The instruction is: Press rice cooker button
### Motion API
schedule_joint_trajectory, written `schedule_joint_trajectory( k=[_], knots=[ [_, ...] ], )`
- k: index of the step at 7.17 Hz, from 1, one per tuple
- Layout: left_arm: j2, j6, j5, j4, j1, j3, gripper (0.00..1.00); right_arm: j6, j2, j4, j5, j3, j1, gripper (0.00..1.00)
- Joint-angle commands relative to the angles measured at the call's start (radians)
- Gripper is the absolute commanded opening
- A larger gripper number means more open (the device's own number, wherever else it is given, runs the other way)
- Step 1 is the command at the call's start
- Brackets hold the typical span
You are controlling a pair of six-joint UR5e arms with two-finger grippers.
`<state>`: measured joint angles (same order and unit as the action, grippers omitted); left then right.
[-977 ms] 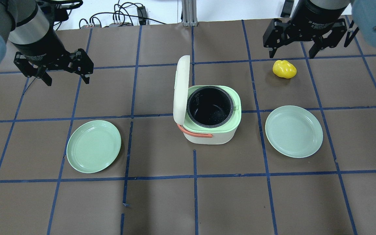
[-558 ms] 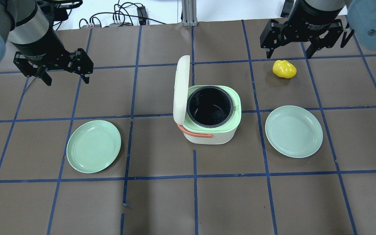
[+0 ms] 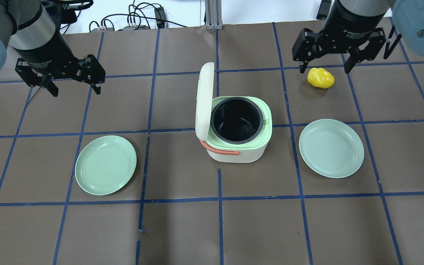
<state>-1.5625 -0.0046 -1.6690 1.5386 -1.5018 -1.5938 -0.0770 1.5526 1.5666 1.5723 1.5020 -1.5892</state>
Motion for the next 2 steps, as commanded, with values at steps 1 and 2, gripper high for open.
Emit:
schedule_joint_trajectory(
  k=[1, 2],
  knots=[
    [-0.001, 0.000, 0.000, 0.000, 0.000, 0.000, 1.00, 0.002, 0.001, -0.002, 0.002, 0.000, 0.000, 1.00],
    [-0.001, 0.000, 0.000, 0.000, 0.000, 0.000, 1.00, 0.002, 0.001, 0.001, 0.002, 0.000, 0.000, 1.00]
  ],
)
